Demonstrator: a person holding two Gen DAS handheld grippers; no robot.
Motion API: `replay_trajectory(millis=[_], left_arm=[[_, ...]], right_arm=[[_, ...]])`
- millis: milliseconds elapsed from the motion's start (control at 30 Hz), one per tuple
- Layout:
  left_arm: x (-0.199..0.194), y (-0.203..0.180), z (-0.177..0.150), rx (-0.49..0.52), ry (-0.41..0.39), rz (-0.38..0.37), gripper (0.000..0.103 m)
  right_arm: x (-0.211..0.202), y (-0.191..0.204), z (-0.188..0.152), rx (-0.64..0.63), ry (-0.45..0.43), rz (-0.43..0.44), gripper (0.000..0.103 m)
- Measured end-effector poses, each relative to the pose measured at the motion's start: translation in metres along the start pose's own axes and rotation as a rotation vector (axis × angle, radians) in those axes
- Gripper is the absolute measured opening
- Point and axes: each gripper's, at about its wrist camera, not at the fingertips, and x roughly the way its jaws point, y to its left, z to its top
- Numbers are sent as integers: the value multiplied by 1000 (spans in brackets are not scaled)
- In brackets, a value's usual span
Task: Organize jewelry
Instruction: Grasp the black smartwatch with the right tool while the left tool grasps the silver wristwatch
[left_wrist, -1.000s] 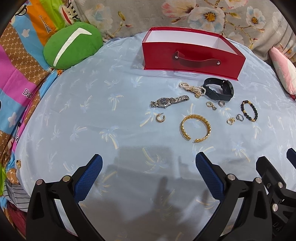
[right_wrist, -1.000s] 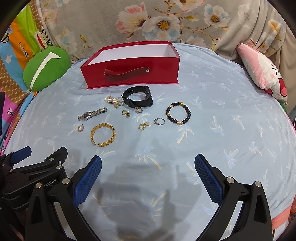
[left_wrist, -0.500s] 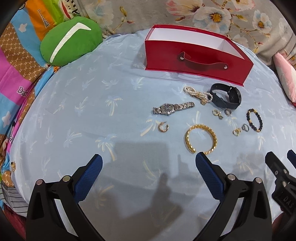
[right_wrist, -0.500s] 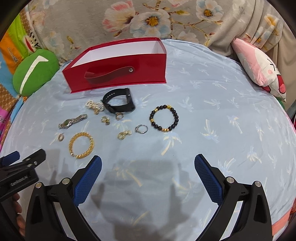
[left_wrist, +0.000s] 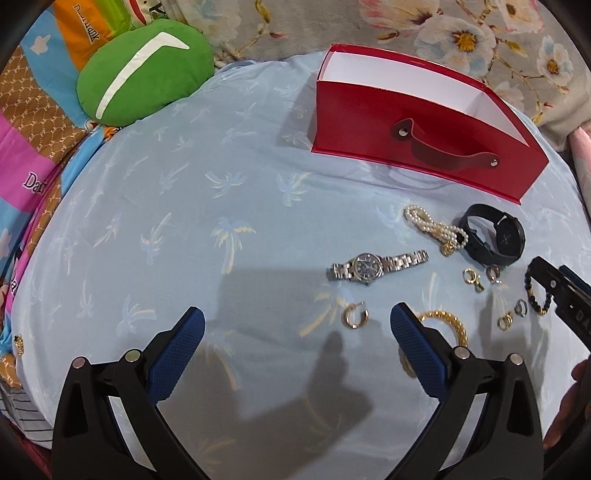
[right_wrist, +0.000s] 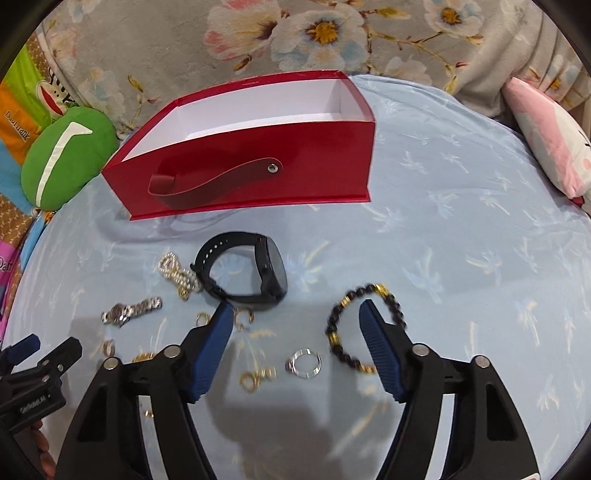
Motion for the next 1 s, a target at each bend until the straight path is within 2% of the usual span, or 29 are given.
replay_trajectory(millis=[167,267,367,433,567,867,1000], left_arm=[[12,-4,8,13,6,-21,98],[22,-8,13,20,18,-38,98],[30,-12,18,20,27,-65,98],[36,-16,21,24,31,-84,98],[46,-26,25,39,36,-127,98],[76,-49,23,19,118,-200,98],[82,-60,21,61,93,-163,97]], right_arm=[[25,5,15,4,32,22,59],[38,9,19,-5,56,24,48],[51,10,21,-8,79,36,34],[56,9,21,-3,93,47,16],[51,3,23,19,72,43,14],[31,-17,25,55,54,28,13],[28,-17,25,52,52,25,13]])
